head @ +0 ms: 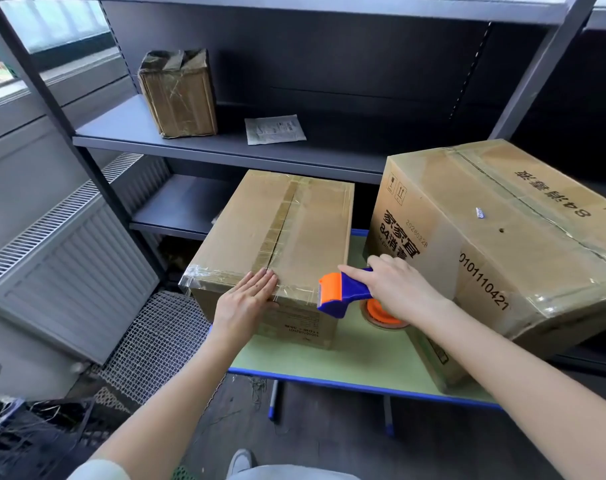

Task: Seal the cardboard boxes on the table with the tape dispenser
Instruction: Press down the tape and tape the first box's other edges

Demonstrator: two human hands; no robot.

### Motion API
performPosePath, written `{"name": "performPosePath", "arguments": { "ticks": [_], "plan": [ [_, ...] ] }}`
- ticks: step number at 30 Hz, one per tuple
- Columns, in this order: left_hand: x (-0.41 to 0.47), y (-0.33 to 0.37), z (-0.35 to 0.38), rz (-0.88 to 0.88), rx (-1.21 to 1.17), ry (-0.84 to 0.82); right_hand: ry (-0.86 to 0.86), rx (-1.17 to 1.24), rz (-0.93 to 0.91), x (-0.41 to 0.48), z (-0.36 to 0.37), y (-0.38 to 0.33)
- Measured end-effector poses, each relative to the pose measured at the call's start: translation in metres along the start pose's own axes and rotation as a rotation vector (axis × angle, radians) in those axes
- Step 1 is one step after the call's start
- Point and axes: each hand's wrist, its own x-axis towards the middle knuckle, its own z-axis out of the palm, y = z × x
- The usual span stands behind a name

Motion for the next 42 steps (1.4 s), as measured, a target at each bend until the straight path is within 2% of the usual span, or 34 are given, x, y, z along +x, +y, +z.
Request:
{"name": "performPosePath", "arguments": {
  "ticks": [2,6,9,13,19,29,38,42],
  "plan": [
    [-0.001,0.001,0.005,0.01,0.029,0.046,0.028,-0.038,-0.019,0.002,0.003,-0.006],
    [-0.002,0.021,0.007,-0.011,0.069,0.038,0.046,-0.028,0.006,0.003,0.005,-0.003],
    [0.005,0.05,0.011,0.07,0.044,0.051,0.042,-0.018,0.013,0.0,0.006,-0.005],
    [0.01,0.073,0.028,0.062,0.016,0.134,0.045,-0.023,0.026,-0.002,0.008,-0.005],
    [0.013,0.062,0.034,0.141,0.055,0.27,0.025,0.001,0.019,-0.006,0.007,-0.002],
    [0.005,0.045,0.026,0.164,-0.002,0.224,-0.018,0.098,0.004,-0.006,0.008,-0.009],
    [0.003,0.04,0.014,0.165,-0.065,0.266,-0.01,0.101,0.001,-0.008,0.008,-0.023],
    [0.001,0.032,0.016,0.133,-0.059,0.229,-0.038,0.041,0.061,-0.023,0.003,0.013]
  ]
}}
